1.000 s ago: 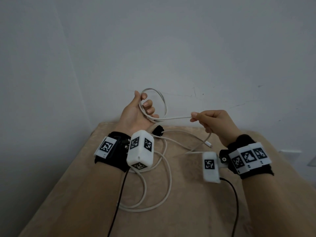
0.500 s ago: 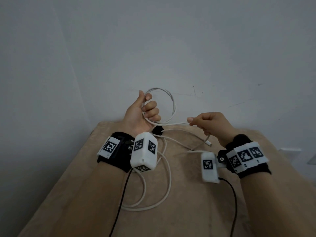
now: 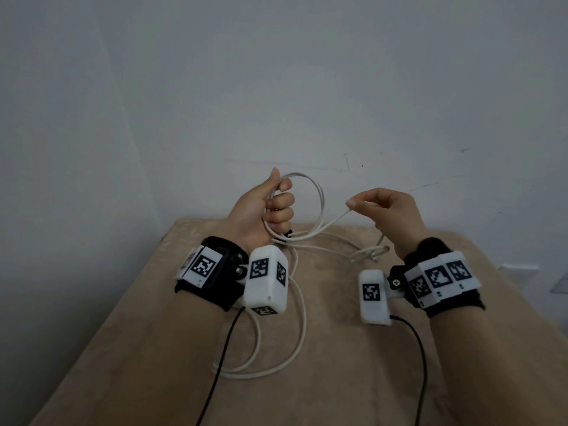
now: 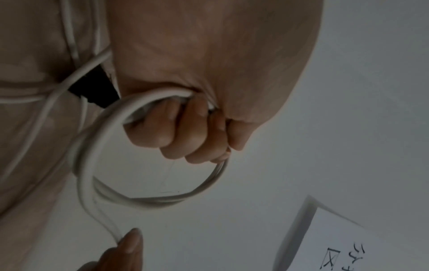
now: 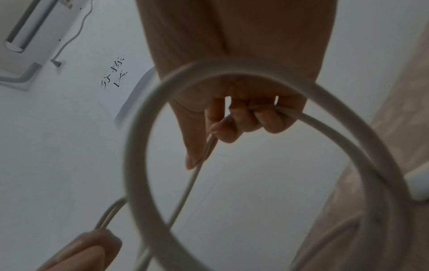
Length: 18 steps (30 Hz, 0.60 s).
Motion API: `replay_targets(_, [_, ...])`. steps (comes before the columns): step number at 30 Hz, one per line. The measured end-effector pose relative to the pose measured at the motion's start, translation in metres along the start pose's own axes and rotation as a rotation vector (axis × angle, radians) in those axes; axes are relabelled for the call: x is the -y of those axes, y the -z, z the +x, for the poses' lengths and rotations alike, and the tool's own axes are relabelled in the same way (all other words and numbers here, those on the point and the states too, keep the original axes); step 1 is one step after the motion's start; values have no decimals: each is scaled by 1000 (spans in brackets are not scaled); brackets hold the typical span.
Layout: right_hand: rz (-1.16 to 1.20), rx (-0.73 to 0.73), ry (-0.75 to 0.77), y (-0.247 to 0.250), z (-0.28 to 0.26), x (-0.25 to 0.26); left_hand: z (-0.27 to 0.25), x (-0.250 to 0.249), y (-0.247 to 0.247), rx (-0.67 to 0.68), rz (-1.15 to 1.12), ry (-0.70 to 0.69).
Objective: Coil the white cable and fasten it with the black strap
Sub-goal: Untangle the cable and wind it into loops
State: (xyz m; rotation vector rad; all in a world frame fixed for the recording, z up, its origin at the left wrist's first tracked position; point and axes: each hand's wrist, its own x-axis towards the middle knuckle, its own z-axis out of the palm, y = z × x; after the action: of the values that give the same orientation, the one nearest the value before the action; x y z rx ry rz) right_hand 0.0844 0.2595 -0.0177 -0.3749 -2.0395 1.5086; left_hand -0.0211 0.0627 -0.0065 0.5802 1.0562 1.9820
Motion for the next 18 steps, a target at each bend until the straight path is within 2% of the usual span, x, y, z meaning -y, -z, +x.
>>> replay_targets(11, [-54, 33, 90, -12, -1, 10, 4, 10, -4, 10, 114, 91])
replay_targets(18, [-150, 123, 111, -16, -4, 12, 3, 10, -6, 24, 116, 143])
